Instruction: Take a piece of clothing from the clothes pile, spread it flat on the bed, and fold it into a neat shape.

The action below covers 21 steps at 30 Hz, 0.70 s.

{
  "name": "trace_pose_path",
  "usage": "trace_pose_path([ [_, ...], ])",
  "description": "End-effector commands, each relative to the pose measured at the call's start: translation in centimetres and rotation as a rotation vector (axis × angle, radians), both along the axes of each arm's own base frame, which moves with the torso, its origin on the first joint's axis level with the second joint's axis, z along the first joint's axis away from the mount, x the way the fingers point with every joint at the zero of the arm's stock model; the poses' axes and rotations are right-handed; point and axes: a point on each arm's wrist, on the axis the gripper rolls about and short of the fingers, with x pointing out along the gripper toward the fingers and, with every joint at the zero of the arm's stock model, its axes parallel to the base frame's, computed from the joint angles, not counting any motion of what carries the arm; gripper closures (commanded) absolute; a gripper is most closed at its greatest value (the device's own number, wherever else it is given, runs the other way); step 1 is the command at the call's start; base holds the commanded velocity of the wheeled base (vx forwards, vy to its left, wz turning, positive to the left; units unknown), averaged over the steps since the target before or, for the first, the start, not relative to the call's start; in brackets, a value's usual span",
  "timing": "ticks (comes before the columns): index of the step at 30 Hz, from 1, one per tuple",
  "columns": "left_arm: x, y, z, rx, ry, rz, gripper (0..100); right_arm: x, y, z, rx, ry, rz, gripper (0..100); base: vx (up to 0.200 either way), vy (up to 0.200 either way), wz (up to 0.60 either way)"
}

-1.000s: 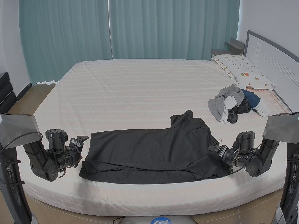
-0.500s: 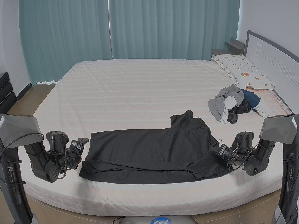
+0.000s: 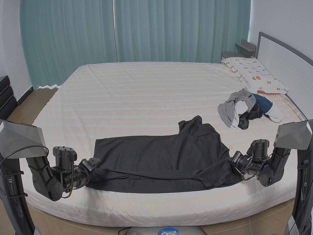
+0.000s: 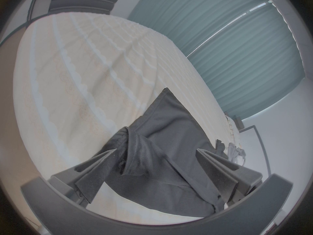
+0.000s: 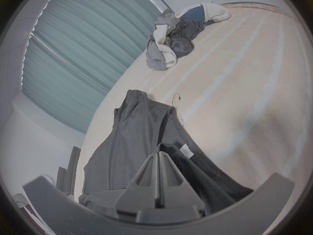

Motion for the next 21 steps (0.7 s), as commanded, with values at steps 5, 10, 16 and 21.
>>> trace_pose_path([
  [5, -0.2, -0.3, -0.9, 0.04, 0.029, -0.011, 0, -0.5, 0.3, 0.0, 0.003, 0.006, 0.007, 100, 0.0, 0.0, 0.0],
  [10, 0.0, -1.0, -1.1, 0.044, 0.043, -0.034, 0, -0.5, 0.3, 0.0, 0.004, 0.006, 0.009, 100, 0.0, 0.0, 0.0],
  [16, 1.1, -1.2, -1.3, 0.048, 0.063, -0.033, 100, -0.5, 0.3, 0.0, 0.006, 0.008, 0.007, 100, 0.0, 0.0, 0.0],
  [21, 1.5, -0.7, -1.3, 0.049, 0.065, -0.013, 100, -0.5, 0.3, 0.0, 0.006, 0.008, 0.007, 100, 0.0, 0.0, 0.0],
])
